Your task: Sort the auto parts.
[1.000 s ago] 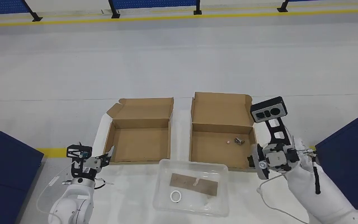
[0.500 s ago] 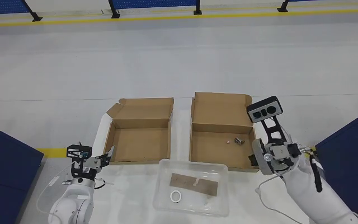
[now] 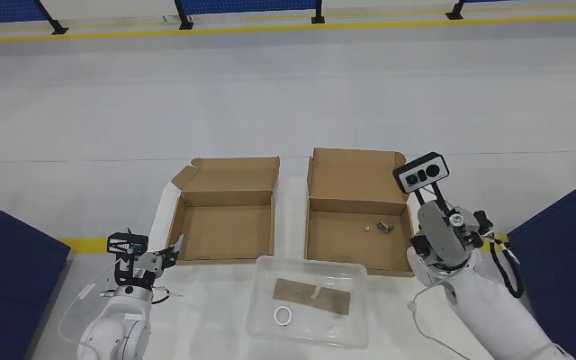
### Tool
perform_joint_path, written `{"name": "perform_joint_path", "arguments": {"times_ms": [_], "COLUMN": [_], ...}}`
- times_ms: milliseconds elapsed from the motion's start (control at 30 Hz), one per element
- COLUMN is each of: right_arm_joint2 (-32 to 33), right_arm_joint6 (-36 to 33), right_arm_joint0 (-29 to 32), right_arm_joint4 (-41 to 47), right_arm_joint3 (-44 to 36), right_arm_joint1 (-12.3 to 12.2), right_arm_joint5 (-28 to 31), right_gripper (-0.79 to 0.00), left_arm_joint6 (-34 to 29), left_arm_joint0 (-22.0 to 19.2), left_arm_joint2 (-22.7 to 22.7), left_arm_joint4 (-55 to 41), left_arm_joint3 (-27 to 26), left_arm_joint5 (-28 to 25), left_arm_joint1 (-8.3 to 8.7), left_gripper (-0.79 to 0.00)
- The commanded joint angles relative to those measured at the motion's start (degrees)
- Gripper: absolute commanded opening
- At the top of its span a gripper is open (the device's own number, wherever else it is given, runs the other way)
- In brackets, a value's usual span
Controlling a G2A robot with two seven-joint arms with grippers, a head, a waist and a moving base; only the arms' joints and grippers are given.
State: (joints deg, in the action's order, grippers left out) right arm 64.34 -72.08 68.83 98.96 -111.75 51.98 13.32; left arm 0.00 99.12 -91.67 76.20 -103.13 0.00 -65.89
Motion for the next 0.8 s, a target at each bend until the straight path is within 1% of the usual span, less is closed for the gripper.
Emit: {"name": "perform_joint_path", "arguments": {"times_ms": [0,100,233,400,567,767], "right_arm_joint2": [0.0,0.1,1.4,3.0,3.7,3.8], "right_arm_joint6": [0.0,0.4,3.6,5.2,4.8,3.0], "right_arm_joint0": [0.0,0.0,0.6,1.6,2.5,3.2], "right_arm_joint4": [0.0,-0.2,-5.8,-10.7,-9.2,-3.4], "right_arm_joint3": [0.0,-0.1,-0.8,-1.0,-1.6,-2.1], "right_arm_joint1": [0.0,0.0,0.2,0.5,1.2,2.3], "right_arm_joint5": [0.0,0.0,-0.4,-0.9,-1.5,-2.6], "right_gripper": [-0.785,-0.785,-0.785,-0.785,-0.785,-0.785], "left_arm_joint6": [0.0,0.0,0.0,0.0,0.0,0.0], "left_arm_joint0": [0.0,0.0,0.0,0.0,0.0,0.0], "left_arm_joint2": [0.0,0.0,0.0,0.0,0.0,0.0], "left_arm_joint4": [0.0,0.0,0.0,0.0,0.0,0.0], "left_arm_joint3": [0.0,0.0,0.0,0.0,0.0,0.0], "left_arm_joint5": [0.0,0.0,0.0,0.0,0.0,0.0], "left_arm_joint1": [0.0,0.0,0.0,0.0,0.0,0.0], "left_gripper": [0.0,0.0,0.0,0.0,0.0,0.0]}}
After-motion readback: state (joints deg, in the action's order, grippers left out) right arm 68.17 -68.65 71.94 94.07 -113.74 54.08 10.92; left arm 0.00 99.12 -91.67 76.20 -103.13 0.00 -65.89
